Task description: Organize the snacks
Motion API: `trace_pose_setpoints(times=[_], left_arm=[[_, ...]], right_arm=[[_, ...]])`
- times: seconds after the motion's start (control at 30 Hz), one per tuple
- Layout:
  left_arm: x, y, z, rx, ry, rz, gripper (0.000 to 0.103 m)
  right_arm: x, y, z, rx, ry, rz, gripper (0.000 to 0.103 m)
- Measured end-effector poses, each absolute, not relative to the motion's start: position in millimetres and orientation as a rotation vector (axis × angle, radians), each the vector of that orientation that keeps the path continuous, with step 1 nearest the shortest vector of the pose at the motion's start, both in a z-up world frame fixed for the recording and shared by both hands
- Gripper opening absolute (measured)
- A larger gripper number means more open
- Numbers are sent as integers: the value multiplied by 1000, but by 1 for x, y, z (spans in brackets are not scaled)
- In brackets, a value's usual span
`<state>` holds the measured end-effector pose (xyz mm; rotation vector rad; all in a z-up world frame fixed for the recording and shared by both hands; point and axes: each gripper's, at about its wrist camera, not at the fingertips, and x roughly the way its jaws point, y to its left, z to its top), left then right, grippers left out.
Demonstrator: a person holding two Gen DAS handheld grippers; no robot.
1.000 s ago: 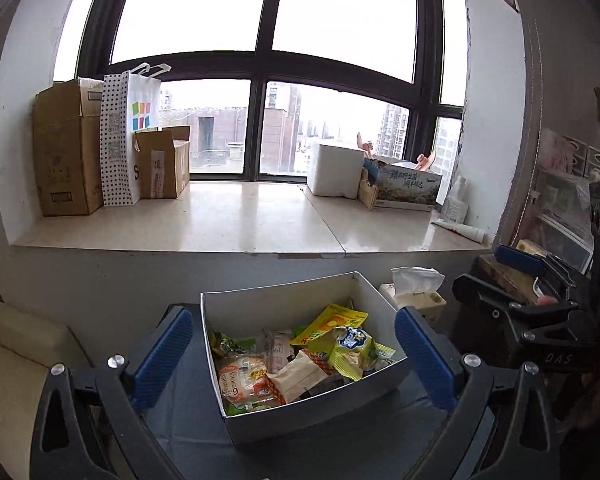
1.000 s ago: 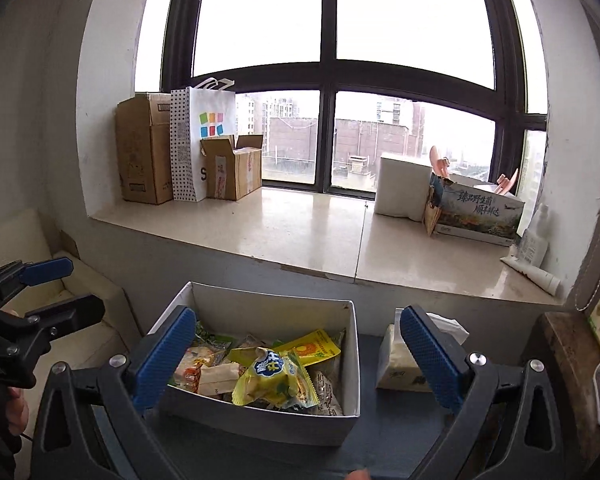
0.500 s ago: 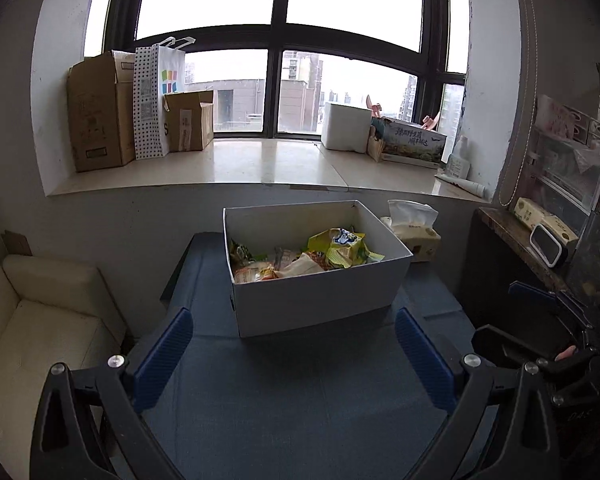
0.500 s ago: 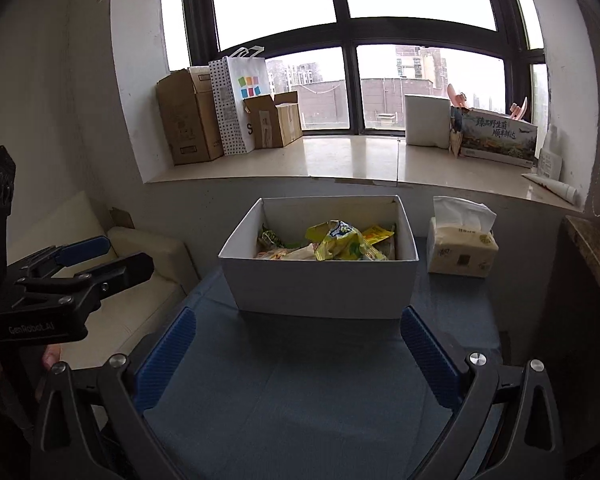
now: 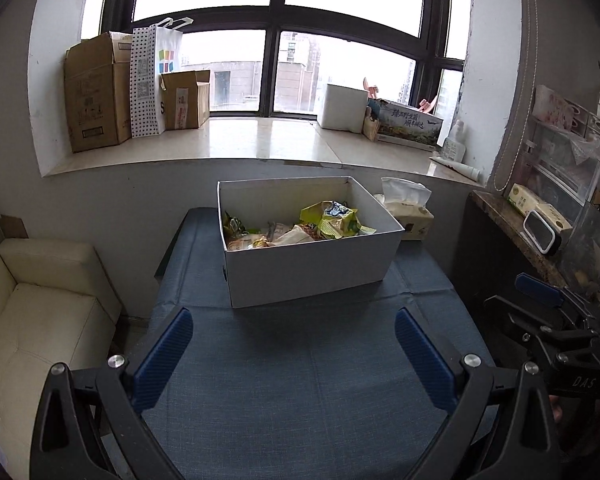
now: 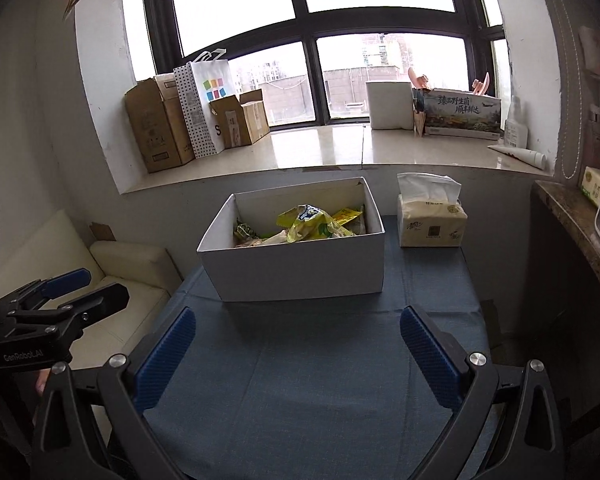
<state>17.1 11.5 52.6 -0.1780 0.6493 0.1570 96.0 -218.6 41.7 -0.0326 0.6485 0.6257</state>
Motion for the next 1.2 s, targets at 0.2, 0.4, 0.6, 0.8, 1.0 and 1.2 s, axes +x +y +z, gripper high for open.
trace_pose_setpoints(times=[0.2,0.4,0.6,0.8,1.0,1.2], left_arm=[[19,10,53,-154,657,165,103],[21,7,52,-139,664,158,103],[21,7,52,-141,666,148,103],[23,8,50,-142,677,148,103],[21,8,49,-148,677,144,103],[22,8,48,-148,681,143,103]], right_arm=[[95,-217,39,-31,657,632,103],[93,-217,41,-32,649,633,103],[92,-219,43,-30,643,631,103],[93,-219,41,-31,653,628,103],[93,-219,41,-34,656,630,103],[92,-217,40,-38,655,629,103]])
